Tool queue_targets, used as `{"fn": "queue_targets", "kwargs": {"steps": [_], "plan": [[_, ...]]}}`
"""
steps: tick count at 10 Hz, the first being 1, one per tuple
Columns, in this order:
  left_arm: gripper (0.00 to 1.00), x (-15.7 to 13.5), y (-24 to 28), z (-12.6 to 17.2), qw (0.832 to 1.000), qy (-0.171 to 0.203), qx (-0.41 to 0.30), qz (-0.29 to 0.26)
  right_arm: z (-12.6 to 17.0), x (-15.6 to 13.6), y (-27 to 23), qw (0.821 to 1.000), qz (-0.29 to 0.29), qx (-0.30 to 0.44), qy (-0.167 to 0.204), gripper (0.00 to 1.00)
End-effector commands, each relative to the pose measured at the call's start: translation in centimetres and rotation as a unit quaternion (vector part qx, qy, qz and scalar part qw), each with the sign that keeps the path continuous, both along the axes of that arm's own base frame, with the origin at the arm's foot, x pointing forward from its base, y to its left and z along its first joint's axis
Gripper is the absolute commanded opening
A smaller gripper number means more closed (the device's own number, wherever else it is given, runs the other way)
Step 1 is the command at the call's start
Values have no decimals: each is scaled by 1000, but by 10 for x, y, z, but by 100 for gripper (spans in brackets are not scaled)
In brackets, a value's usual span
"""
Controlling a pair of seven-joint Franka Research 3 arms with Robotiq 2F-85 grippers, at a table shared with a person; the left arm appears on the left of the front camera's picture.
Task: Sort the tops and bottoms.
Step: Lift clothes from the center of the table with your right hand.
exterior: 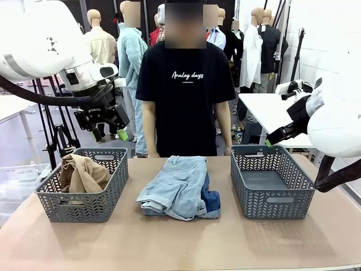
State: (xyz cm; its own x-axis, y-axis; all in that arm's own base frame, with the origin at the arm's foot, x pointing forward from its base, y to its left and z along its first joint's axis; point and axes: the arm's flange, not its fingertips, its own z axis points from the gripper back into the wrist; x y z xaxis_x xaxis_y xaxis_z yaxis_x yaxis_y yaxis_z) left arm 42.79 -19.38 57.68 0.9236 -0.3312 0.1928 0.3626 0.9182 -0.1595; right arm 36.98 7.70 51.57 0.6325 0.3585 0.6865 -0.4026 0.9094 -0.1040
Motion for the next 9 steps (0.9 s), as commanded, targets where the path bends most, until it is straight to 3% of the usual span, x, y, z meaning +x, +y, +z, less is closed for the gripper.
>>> {"fn": "queue_targets", "kwargs": {"steps": [1,2,4,5,6,9], "plan": [[100,-4,-10,-4,1000,10,1,-14,-1,1,0,1000,2,3,1,100],[100,0,0,0,1000,0,0,0,-1,1,0,1000,2,3,1,100],[100,-23,-21,-22,994,8,1,-106,-1,1,0,1000,2,3,1,100],[100,-29,-25,-23,992,1,-8,-126,-1,1,0,1000,2,3,1,100],[100,-33,-31,-17,988,-4,-43,-150,-1,1,0,1000,2,3,1,100],[100,-47,-33,10,984,-49,-48,-164,-1,1,0,1000,2,3,1,100]]}}
